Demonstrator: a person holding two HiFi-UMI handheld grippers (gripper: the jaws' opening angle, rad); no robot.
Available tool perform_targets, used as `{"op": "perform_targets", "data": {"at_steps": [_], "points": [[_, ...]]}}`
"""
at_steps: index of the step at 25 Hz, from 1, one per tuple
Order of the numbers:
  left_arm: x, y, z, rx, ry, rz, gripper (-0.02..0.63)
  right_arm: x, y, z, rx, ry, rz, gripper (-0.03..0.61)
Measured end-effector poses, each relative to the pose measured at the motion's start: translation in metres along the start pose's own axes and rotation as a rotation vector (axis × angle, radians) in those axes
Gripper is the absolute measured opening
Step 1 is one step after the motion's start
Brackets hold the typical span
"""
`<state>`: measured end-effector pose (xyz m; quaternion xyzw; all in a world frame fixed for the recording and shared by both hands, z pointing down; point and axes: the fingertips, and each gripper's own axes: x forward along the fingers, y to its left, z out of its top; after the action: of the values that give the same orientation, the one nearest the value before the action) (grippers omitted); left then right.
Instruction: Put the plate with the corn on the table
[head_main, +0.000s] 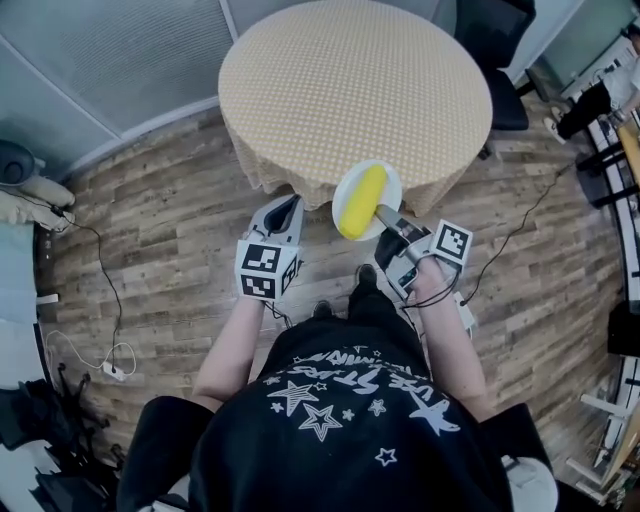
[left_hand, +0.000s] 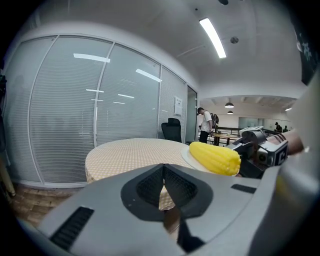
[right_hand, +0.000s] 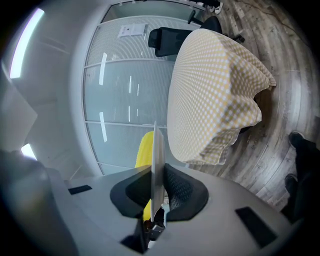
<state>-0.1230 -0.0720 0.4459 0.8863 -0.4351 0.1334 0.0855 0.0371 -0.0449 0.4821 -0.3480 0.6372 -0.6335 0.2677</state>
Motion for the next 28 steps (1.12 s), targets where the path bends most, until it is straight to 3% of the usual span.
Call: {"op": "perform_targets", "data": {"at_steps": [19,28], "points": [[0.128,0.006,0.044,-0.008,0.009,0.095,0.008,0.081,-0.006,0.131,-0.022,0.165,0.023,0.048],[0.158,0.013,0.058,-0.033,-0.002,0.170,0.008,0.103,-0.013,0.170,-0.031,0.239,0.021,0.048]]}}
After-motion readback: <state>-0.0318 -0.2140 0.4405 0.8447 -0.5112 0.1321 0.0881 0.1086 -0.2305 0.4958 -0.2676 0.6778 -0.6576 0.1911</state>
